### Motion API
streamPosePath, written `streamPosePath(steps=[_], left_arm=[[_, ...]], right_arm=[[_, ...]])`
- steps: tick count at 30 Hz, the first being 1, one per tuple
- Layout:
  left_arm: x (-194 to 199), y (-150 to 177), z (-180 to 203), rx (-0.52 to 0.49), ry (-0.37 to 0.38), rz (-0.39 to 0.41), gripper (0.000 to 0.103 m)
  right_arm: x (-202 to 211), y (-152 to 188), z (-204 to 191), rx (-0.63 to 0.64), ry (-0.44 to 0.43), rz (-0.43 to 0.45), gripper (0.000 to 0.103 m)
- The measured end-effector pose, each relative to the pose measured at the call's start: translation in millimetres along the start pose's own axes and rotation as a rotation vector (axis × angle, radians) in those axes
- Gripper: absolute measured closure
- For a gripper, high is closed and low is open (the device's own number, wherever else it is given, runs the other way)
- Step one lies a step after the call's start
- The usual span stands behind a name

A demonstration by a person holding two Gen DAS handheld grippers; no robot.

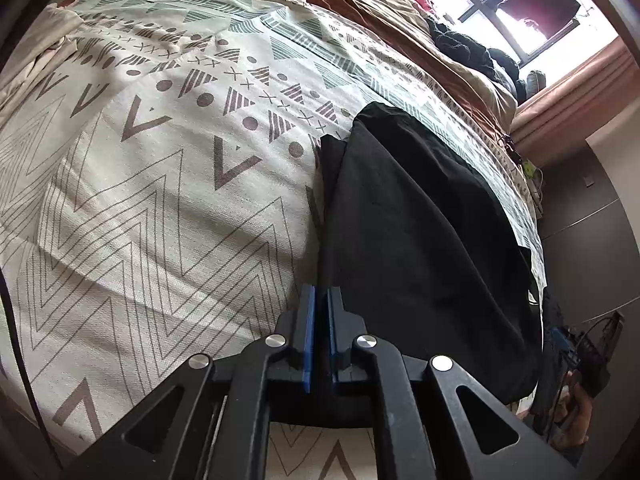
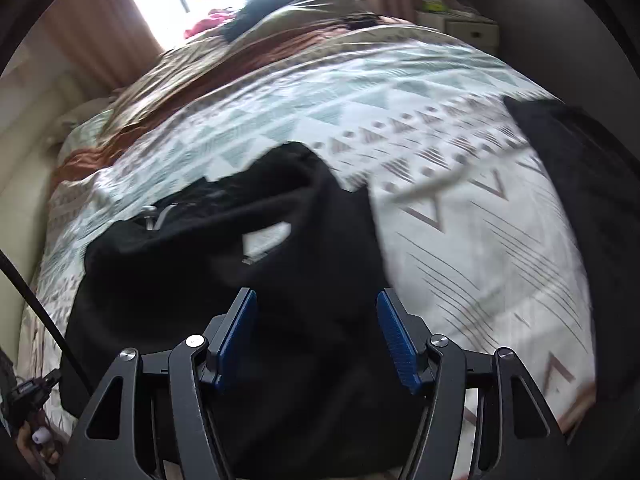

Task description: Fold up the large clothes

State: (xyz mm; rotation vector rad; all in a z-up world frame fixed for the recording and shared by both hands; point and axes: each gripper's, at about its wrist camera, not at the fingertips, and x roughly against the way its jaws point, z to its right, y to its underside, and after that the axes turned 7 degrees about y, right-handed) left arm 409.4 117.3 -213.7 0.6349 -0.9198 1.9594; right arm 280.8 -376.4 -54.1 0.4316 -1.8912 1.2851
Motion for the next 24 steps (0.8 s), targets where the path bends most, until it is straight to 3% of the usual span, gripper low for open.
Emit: streamPosePath(steps=[4,16,18,19,20,24], left_arm=[[2,0,-3,0.007,-0.009,0.003,0.095],[12,-2,2,-0.034,-0.132,0.063,0.093],[11,-3,1,-0.038,-0.149,0.067,0.066],[9,-3,1,-0.04,-0.147,0.07,0.022],[8,-3,2,-0.044,-0.137,0.078,0.0],[4,-2,6,-0.051,-0.144,0.099,0.0]], right_arm=[[-14,-22,-39,0.143,-0.075,0.008,0.042],[-101,-77,-125,0.488,-0.106,-0.046,0.042],[-114,-82,-137,0.528,-0.109,-0.062,0.042],[-123,-84,-144,0.55,-0.11,-0.071,0.042],[-132,-86,-152,0.573,-0.116,-0.081,0.042],[-156,-88,-172,0.64,-0.118,-0.114,0.042]])
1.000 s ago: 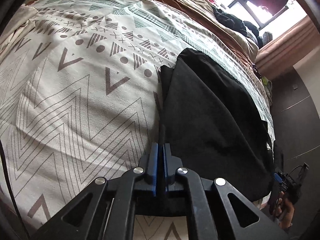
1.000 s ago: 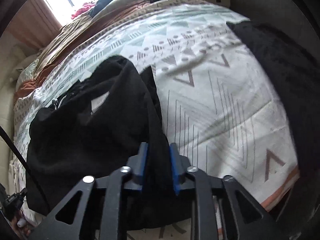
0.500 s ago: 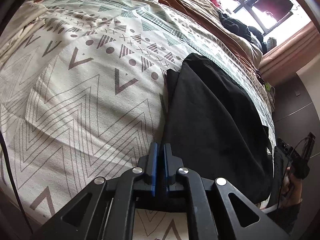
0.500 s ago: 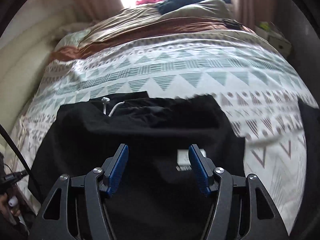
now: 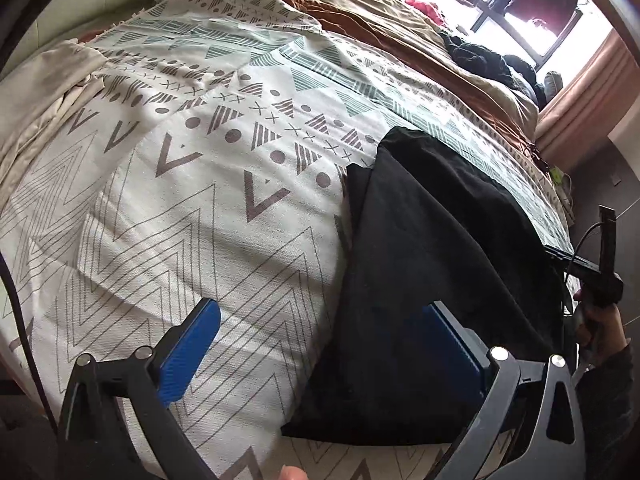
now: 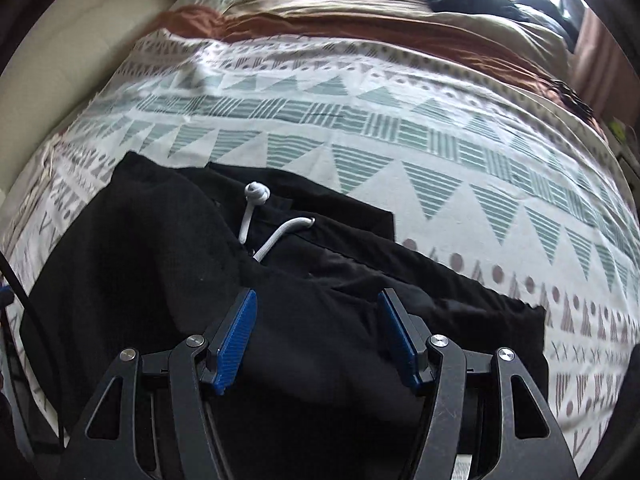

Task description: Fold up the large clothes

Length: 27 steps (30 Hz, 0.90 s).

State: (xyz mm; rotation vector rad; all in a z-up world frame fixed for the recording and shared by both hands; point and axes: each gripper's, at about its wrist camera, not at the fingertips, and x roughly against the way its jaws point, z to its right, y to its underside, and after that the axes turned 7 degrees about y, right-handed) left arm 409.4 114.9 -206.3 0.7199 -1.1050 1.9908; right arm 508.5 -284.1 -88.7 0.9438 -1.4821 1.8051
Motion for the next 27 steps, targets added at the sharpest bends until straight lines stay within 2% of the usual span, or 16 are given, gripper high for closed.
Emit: streamPosePath(steps=[7,11,12,13,14,15,16,23,27], left_arm=[[-8,2,2,-0.012,-0.01,-0.027,0.0],[-12,4,-6,0.022,-0.011,-0.038,0.0],[-12,5,-8,0.033,-0.012,-0.04,0.0],[-12,5,-12,0.05,-0.009,-0.039,0.0],[-11,6,-13,0.059,-0.01,-0.038,0.0],[-10,6,-15,0.069,-0.012,-0.038,0.0],[-9,6,-17,0.077,-0.009,-0.037,0.0],[1,11,-22,0.103,0.009,-0.029,0.0],[5,15,-27,0.132,0.034,-0.032,0.002]], right_arm=[[-44,-10,-10,0.127,-0.017,-0.075,0.042],[-56,-10,-15,0.174,-0.016,-0.072,0.043],[-55,-10,-16,0.18,-0.015,-0.069,0.047],[-55,-10,-19,0.19,-0.022,-0.06,0.071],[-54,-10,-20,0.193,-0.03,-0.063,0.086],[-50,-9,-21,0.191,-0.031,-0.061,0.095],[-46,-10,-24,0.204,0.0,-0.042,0.098],[-9,-25,-15,0.127,0.07,0.071,0.099],[-9,-36,-18,0.099,0.117,0.093,0.099]])
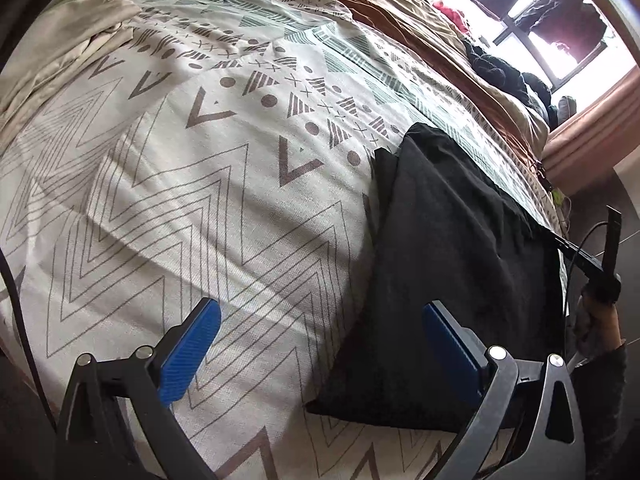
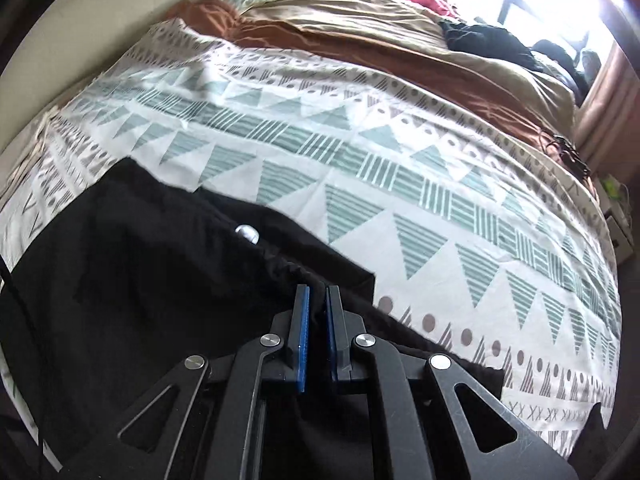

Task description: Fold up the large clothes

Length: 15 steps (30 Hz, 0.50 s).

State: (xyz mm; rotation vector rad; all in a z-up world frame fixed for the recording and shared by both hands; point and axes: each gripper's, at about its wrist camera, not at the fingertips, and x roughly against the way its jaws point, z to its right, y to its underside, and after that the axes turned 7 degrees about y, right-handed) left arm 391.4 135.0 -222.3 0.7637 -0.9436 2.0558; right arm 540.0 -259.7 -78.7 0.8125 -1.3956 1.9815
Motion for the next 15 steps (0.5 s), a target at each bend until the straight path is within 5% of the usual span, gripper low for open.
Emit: streamPosePath(steps=[10,14,15], left_arm=[[-6,15,-11,0.081,0.112,-0.083,0.03],[-7,18,-13,0.132,0.173,-0.107,0.03],[-7,18,-15,0.153,0.195,-0.115,0.03]], right_arm=[[-72,10,-20,-0.03,0.048,-0.088,0.098],[-64,8,-7,-0.096,0.076,-0.1,0.088],[-56,8,-2,-0.104,0.089,-0.098,0.076]])
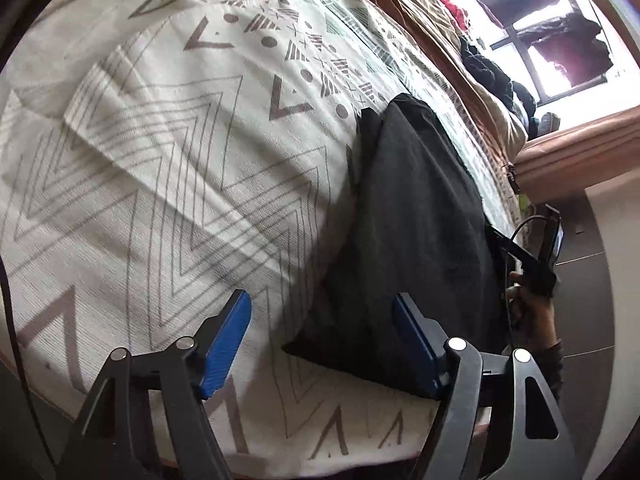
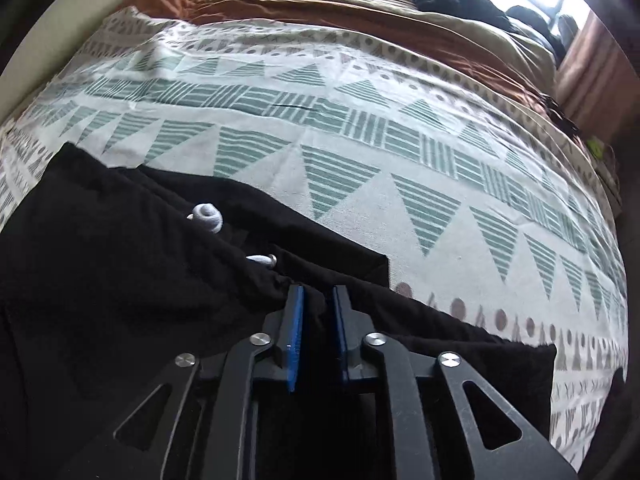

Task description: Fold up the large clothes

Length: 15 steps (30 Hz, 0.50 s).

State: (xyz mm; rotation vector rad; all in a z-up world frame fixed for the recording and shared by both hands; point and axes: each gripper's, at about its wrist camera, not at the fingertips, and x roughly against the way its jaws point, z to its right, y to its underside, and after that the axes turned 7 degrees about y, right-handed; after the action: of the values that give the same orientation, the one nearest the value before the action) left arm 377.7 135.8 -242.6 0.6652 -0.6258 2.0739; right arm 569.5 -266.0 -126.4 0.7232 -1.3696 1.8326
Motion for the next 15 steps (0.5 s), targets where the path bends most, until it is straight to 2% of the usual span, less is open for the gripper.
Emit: streamPosePath(steps=[1,3,7,9,11,13,15], left_arm=[[0,1,-2,0.015,0.013,-0.004,0.03],[0,2,-2,0.029,0.028,-0.01,0.03],[-3,6,-6,0.078,0.08,-0.033,0.03],[-4,7,-6,0.086,0.098,-0.039,0.03],[-10,7,-7,0.098,0.118,-0.054,0.041],[-16,5,-8,0.112,0.134,-0.067,0.046],[-23,1,-7,0.123,0.149,-0.079,0.047]], right_arm=[[9,1,4,-0.018,-0.014,0.016,0.055],[30,7,11,-0.061,-0.058,0.04,0.025],[71,30,26,-0.146,-0.156,0.077,0.025],[88,45,29,-0.165,-0.166,0.093,0.025],[107,65,28,-0.19,-0.167,0.107,0.025],[120,80,29,-0.221,-0.199,0.11,0.025],[135,96,27,-0.241,-0.224,0.115,0.025]])
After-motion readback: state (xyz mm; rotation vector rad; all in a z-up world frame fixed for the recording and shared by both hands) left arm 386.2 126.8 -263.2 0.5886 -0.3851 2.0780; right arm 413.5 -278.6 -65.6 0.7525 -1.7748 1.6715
